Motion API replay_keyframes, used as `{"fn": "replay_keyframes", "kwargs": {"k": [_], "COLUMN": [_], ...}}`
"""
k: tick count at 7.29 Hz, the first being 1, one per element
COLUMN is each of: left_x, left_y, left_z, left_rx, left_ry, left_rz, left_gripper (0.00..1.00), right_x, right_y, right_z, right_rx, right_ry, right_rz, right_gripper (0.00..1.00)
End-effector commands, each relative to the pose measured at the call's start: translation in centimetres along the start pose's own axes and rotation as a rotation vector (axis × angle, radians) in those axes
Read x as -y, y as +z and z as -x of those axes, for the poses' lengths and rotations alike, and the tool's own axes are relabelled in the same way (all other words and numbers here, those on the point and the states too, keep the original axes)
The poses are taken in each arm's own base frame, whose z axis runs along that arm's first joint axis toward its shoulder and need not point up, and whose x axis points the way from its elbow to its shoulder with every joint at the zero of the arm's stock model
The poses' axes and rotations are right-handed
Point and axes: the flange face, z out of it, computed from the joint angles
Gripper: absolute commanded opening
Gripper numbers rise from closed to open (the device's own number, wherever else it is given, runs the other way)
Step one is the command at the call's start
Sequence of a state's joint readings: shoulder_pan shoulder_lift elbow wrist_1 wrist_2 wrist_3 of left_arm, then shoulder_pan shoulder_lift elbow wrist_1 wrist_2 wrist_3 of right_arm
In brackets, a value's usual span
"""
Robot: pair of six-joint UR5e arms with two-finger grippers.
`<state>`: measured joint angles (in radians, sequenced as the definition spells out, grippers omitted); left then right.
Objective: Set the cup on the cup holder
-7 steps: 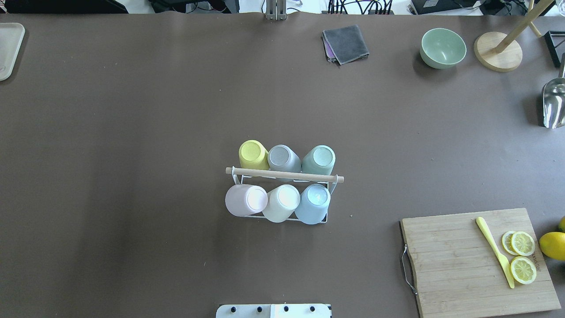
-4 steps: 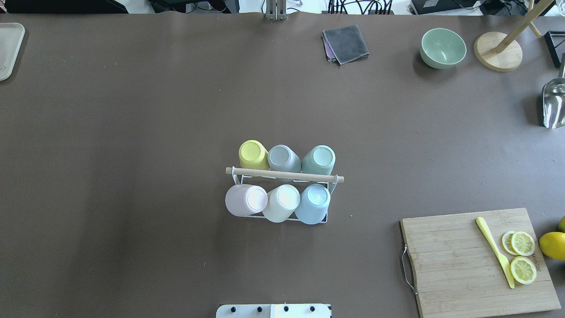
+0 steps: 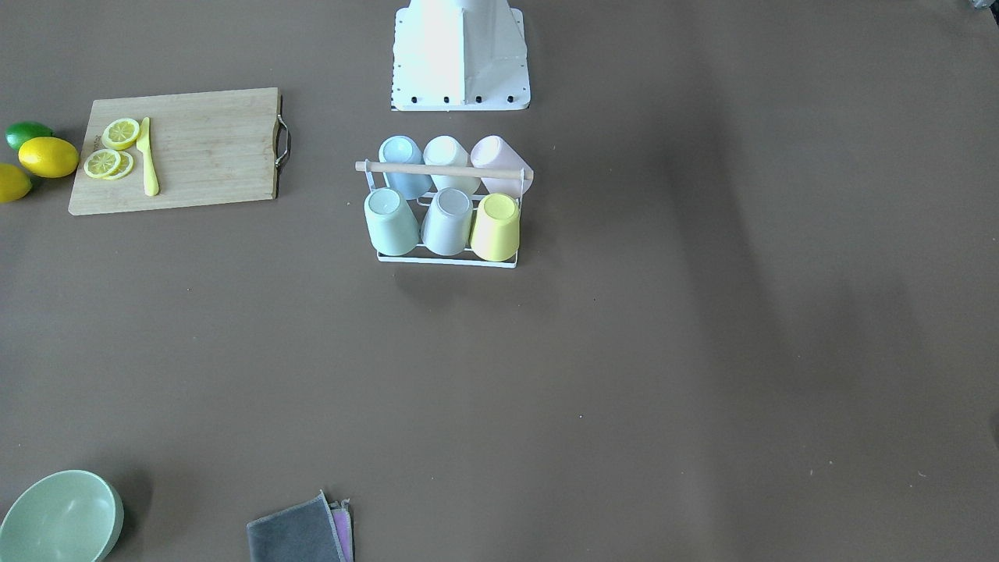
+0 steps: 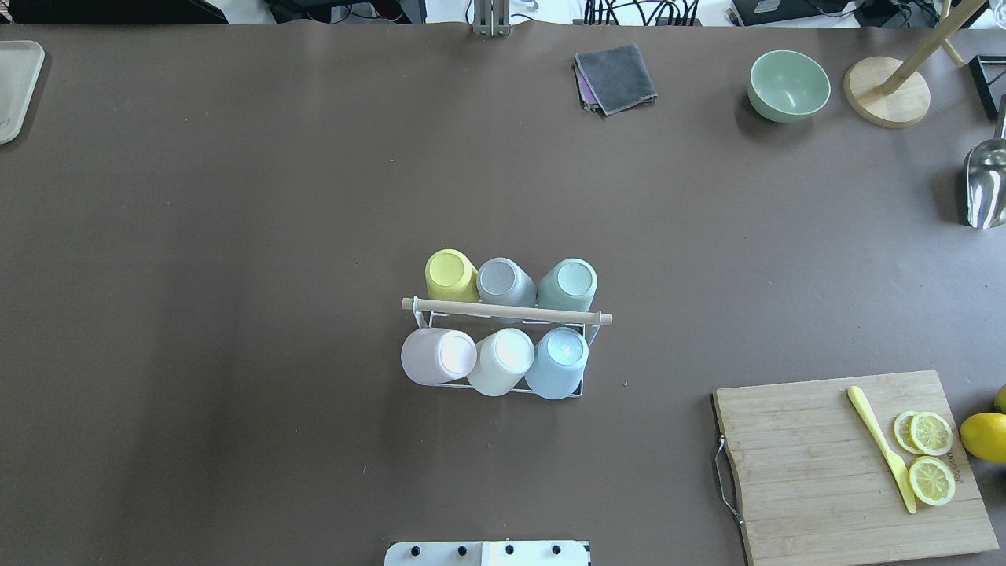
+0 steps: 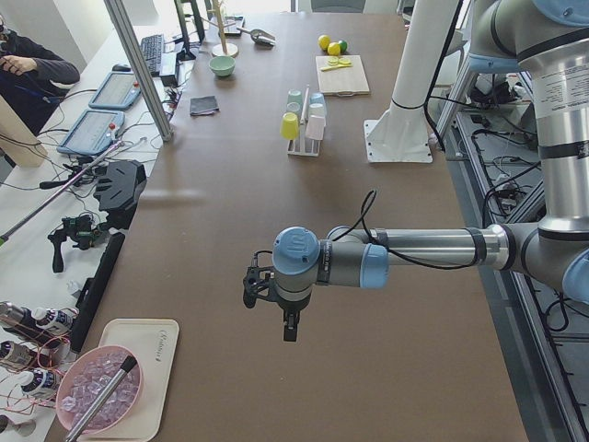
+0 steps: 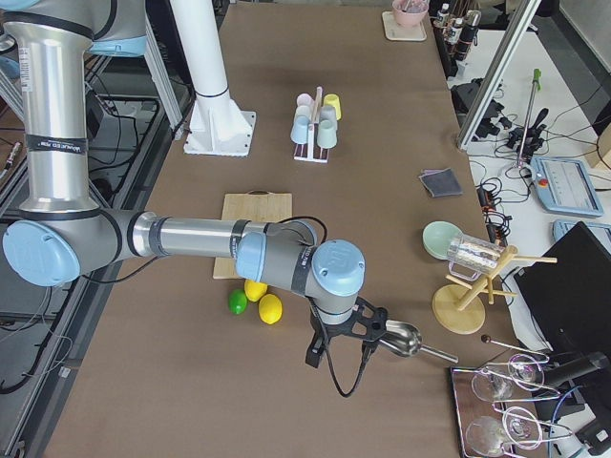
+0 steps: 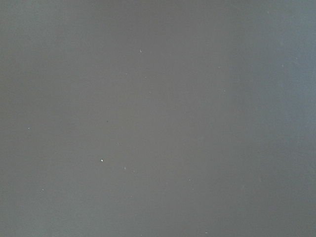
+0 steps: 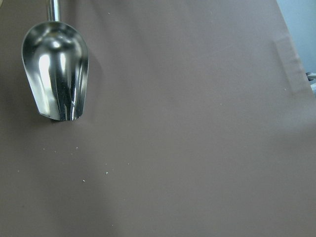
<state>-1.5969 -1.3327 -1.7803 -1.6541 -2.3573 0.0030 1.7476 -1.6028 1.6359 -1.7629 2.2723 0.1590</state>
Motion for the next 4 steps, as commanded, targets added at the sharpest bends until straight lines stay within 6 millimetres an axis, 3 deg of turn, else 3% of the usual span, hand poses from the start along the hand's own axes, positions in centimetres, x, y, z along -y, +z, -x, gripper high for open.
{"fn": "replay_keyframes", "kwargs": {"k": [1, 4], "left_x": [-0.05, 0.0], "left_y": [0.0, -0.07], "left_z": [-0.02, 0.01], "left_rx": [-0.002, 0.0], "left_ry": [0.0, 0.02], "left_rz": [0.0, -0.023], "left_gripper": [0.99, 0.99], "right_x": [0.01, 0.18], "right_y": [0.03, -0.32], "right_z": [0.01, 0.12], "right_rx": [0.0, -0.01], "right_ry": [0.004, -0.014], "right_rz": [0.004, -0.01], "right_gripper": [1.0, 1.0]}}
